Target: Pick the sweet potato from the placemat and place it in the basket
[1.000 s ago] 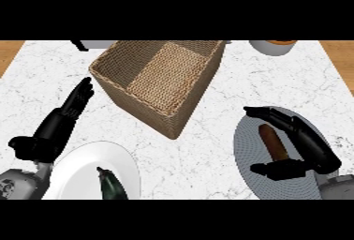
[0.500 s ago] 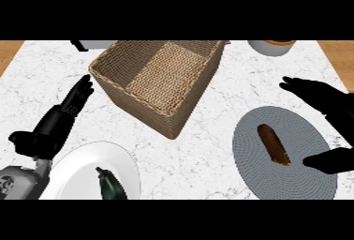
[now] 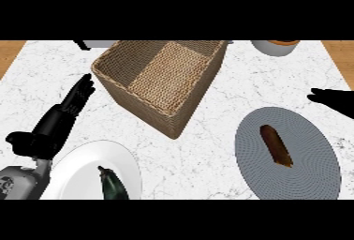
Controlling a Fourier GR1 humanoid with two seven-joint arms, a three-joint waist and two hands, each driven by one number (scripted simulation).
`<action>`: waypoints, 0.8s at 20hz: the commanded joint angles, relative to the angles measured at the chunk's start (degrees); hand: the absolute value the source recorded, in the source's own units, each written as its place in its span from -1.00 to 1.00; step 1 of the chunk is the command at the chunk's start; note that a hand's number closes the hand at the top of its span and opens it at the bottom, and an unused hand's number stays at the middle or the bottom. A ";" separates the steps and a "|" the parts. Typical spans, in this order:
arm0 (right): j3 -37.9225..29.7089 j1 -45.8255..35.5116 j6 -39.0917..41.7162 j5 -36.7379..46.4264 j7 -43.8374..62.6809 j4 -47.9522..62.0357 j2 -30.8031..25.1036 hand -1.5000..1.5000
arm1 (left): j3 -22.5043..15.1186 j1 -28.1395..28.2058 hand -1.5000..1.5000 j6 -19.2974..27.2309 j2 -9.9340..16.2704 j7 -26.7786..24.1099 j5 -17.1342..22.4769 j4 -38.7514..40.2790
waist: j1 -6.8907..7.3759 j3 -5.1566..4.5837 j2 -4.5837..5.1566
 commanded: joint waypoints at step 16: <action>-5.60 12.07 -1.37 17.12 -12.97 4.01 16.19 -1.00 | 4.65 3.40 0.00 -5.13 -4.86 -0.12 -6.20 -1.69 | 1.03 0.20 0.31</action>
